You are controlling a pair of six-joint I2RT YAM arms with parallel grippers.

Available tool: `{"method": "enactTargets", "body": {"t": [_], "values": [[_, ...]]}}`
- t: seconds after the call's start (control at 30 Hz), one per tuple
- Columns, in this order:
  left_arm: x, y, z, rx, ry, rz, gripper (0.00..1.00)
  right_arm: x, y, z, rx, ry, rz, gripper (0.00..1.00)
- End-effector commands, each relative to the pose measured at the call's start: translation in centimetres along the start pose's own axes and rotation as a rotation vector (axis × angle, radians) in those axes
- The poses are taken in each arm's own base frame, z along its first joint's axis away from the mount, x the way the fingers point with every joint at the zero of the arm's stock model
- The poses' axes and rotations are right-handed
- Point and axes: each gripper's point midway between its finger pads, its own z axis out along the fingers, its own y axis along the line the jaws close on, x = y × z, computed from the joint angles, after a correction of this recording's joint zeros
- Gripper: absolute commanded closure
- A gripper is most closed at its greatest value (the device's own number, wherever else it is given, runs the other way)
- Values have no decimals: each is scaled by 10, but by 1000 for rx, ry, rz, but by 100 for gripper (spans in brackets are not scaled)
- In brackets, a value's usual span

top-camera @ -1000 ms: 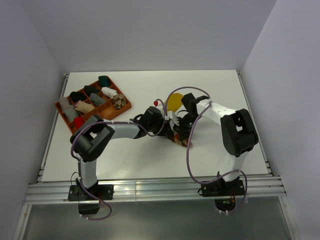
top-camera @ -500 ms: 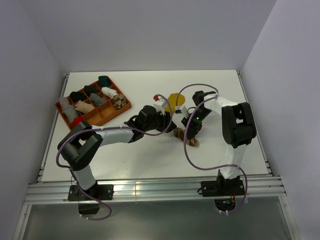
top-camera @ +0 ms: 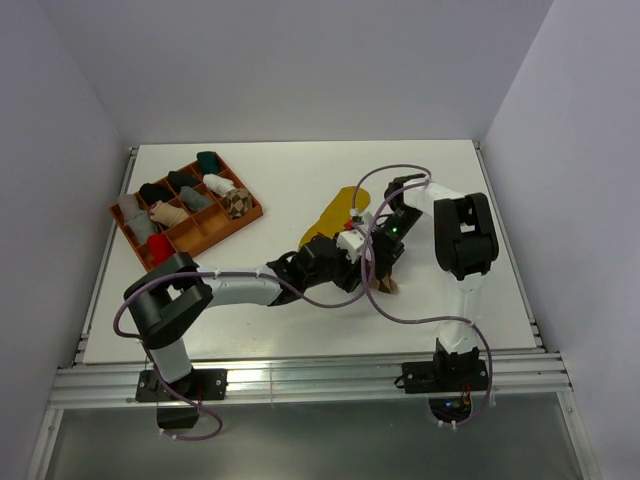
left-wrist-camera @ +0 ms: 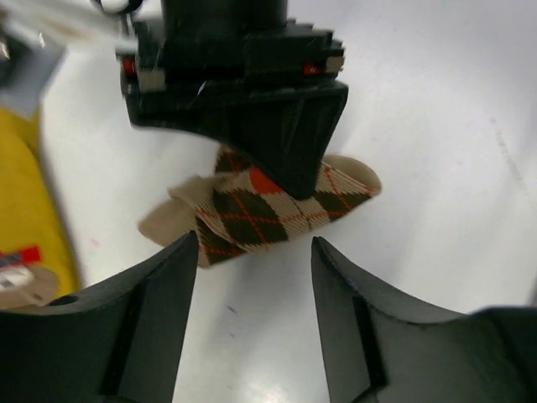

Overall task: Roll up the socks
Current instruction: Roll the sock at the center of the board.

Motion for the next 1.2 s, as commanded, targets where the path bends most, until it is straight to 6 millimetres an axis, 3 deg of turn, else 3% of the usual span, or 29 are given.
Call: {"method": "enactTargets", "body": {"t": [0.0, 0.03, 0.53, 0.8, 1.17], "values": [[-26, 2, 5, -55, -122, 256, 38, 18, -14, 4, 23, 96, 21, 84], [-24, -2, 4, -62, -148, 290, 33, 19, -15, 5, 20, 103, 25, 84], [1, -13, 35, 19, -77, 550, 28, 26, -6, 7, -33, 131, 32, 84], [5, -27, 45, 58, -71, 631, 24, 29, -8, 10, -36, 143, 38, 85], [35, -41, 62, 161, 19, 651, 23, 34, -4, 10, -62, 165, 27, 87]]}}
